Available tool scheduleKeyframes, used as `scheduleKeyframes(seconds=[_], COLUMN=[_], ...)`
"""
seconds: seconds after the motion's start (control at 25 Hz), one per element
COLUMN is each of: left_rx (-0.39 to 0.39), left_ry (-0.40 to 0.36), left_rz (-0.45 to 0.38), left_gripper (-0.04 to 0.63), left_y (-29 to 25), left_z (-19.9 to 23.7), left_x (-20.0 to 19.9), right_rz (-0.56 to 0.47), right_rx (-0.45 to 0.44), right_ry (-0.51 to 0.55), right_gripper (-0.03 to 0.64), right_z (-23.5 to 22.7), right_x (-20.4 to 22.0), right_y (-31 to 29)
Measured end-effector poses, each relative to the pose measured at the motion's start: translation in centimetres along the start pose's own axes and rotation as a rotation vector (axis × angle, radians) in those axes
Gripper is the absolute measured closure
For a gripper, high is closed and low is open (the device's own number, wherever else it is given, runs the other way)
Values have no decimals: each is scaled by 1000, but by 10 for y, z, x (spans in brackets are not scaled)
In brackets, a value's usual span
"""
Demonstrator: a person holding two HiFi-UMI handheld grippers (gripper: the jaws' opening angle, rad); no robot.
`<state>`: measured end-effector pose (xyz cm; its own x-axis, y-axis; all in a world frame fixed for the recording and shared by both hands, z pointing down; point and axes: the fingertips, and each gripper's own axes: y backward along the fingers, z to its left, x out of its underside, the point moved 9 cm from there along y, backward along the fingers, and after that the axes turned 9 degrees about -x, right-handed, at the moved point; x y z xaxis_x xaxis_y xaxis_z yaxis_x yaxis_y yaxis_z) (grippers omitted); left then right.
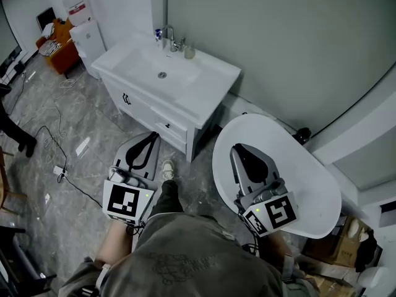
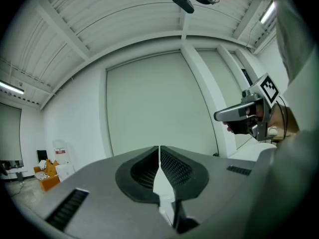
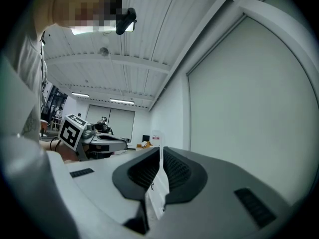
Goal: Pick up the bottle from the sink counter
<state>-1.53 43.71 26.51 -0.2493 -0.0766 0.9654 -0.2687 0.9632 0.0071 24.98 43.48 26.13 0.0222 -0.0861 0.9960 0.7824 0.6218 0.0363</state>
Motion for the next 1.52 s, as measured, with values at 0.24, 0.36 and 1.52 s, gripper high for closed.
scheduleKeyframes(seconds=[0.24, 0.36, 1.52], left_rx=[19, 18, 135], left_ry=[-4, -5, 79], left_rz=[7, 3, 90], left_gripper=[572, 572, 571], left_y=[-22, -36, -280], left_z=[6, 17, 188], left_x=[14, 22, 78], right_rz=[10, 12, 135], right_rx=[1, 3, 134], right_ry=[1, 5, -86], right_gripper=[576, 576, 576], right_z=[-14, -22, -158], right_x=[16, 19, 38], right_y=[-20, -36, -276])
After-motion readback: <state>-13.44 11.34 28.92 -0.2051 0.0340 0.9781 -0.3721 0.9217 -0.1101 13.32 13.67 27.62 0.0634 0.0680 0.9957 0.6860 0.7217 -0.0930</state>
